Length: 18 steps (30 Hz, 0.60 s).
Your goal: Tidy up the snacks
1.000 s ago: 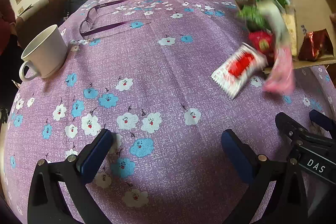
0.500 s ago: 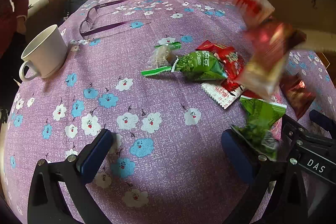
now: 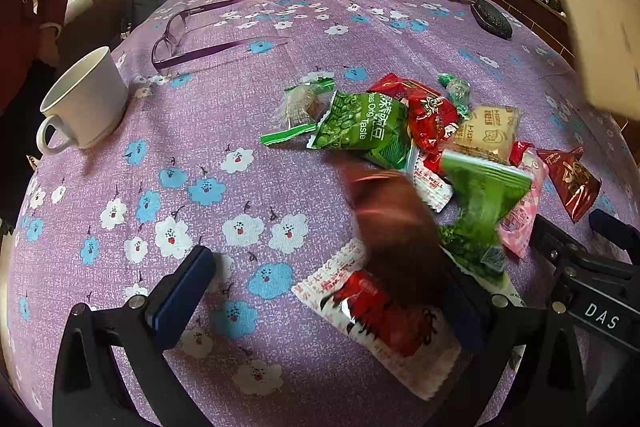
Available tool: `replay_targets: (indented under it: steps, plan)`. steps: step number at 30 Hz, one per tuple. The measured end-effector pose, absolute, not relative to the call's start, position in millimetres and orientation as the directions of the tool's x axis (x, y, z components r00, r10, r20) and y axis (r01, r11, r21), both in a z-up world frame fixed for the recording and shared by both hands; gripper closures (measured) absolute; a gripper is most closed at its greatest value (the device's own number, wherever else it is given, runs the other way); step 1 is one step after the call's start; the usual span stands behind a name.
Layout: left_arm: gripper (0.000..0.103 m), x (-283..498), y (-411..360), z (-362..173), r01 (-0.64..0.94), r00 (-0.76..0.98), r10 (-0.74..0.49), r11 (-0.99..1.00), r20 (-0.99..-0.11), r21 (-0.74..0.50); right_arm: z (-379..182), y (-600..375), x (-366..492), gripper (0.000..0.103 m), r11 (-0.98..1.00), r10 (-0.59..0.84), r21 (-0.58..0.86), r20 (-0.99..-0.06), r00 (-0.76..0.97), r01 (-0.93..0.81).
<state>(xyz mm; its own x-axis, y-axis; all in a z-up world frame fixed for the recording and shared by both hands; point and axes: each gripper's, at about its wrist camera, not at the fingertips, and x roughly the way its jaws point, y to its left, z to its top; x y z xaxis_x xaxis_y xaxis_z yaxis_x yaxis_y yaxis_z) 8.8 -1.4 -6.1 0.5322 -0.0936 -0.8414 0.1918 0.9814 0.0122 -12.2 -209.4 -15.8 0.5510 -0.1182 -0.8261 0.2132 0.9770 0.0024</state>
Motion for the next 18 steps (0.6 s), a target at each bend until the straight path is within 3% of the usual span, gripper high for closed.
replay_targets:
  steps: [18]
  plan:
    - [0.0,8.9,-1.3,-6.1,0.192,0.532,-0.094,0.981,-0.841,0.012,-15.6,-208.2,-12.8,0.001,0.977,-0.118,0.003,-0.826,0.551,0.213]
